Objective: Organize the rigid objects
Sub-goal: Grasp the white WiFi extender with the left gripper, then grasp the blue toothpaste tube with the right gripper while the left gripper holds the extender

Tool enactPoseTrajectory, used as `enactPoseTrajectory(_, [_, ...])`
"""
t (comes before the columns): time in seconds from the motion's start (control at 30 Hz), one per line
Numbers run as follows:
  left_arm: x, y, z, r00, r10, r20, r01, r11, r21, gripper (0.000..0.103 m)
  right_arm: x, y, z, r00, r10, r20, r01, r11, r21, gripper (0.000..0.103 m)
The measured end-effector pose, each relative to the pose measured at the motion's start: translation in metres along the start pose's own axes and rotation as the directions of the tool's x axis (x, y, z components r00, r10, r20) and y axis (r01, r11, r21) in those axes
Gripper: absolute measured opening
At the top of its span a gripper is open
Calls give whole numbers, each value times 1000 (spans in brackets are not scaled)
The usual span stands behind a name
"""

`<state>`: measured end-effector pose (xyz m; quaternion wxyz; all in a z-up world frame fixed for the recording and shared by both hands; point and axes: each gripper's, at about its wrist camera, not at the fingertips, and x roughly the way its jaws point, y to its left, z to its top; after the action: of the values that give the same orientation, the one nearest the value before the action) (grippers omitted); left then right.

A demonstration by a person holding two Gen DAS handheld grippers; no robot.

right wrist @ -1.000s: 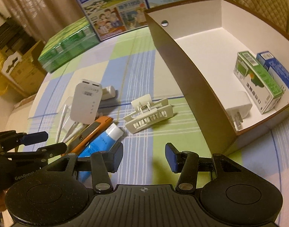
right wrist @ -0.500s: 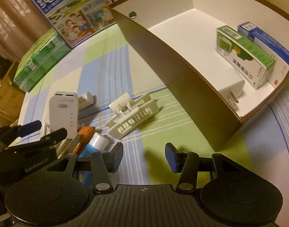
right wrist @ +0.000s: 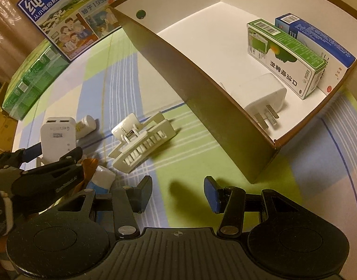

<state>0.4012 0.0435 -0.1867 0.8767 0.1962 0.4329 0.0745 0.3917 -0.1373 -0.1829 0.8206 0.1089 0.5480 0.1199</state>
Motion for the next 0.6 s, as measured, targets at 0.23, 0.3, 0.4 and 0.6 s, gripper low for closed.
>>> enactPoseTrajectory(0.23, [-2,4,-4,1000,-23,19,22,999,49,61,1,1,1,1000,1,-1,-1,1000,-5,46])
enactPoseTrajectory(0.3, [-5,9,-5,999,-47,21,45,998,54,61,2,2,2,1000,5,0,-5,1000,-8,46])
enactPoseTrajectory(0.4, [-14,18,-6,997,-75,29,73,996,56,61,2,3,2,1000,10,-1,-10,1000,-17,46])
enactPoseTrajectory(0.6, [-40,45,-10,994,-102,51,101,995,21,61,2,8,1,1000,20,-3,-20,999,-34,46])
